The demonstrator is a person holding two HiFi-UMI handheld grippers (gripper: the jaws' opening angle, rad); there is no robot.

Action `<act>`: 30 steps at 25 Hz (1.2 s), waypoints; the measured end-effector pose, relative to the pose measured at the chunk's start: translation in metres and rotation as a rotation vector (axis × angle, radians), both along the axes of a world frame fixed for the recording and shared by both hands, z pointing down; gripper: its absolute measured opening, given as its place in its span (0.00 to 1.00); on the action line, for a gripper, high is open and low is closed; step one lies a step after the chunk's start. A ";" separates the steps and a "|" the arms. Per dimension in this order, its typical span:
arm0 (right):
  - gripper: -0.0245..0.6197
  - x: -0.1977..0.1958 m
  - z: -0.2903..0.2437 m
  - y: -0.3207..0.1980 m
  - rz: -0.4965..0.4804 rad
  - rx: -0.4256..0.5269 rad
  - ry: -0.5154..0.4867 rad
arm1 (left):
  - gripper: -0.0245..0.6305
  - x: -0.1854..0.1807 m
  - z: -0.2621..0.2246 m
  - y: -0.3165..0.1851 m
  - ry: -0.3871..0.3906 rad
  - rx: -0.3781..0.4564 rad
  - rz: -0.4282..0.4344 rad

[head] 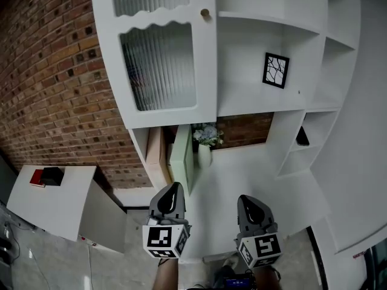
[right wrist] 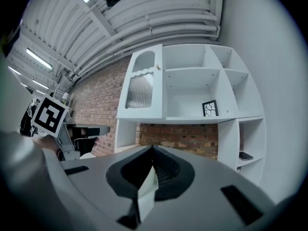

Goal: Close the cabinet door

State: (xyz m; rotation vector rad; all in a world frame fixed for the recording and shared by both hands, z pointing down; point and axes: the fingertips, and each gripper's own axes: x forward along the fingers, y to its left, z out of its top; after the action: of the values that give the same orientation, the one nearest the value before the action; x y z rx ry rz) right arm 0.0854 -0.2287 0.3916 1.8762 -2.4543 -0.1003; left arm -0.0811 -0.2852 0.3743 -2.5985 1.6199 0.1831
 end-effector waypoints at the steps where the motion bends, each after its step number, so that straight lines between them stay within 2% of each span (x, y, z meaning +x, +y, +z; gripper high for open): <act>1: 0.04 -0.001 0.000 0.005 0.001 0.003 -0.004 | 0.07 -0.001 0.001 0.006 0.000 0.001 0.006; 5: 0.04 -0.008 0.000 0.021 0.005 0.012 -0.022 | 0.07 -0.008 0.005 0.028 0.007 -0.009 0.034; 10: 0.04 -0.016 0.000 0.033 -0.004 0.015 -0.025 | 0.07 -0.018 0.007 0.042 0.001 -0.021 0.015; 18: 0.04 -0.017 -0.002 0.037 -0.007 0.027 -0.017 | 0.07 -0.021 0.004 0.050 -0.006 0.013 -0.009; 25: 0.04 -0.017 0.003 0.037 -0.005 0.014 -0.014 | 0.07 -0.018 0.009 0.049 0.022 -0.017 0.019; 30: 0.04 -0.014 0.003 0.037 0.006 0.013 -0.005 | 0.07 -0.014 0.009 0.048 0.000 -0.015 0.028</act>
State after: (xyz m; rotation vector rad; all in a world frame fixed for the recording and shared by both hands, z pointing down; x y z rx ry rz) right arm 0.0712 -0.1917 0.3946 1.8906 -2.4574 -0.1124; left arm -0.0950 -0.2371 0.3831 -2.6330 1.5921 0.1728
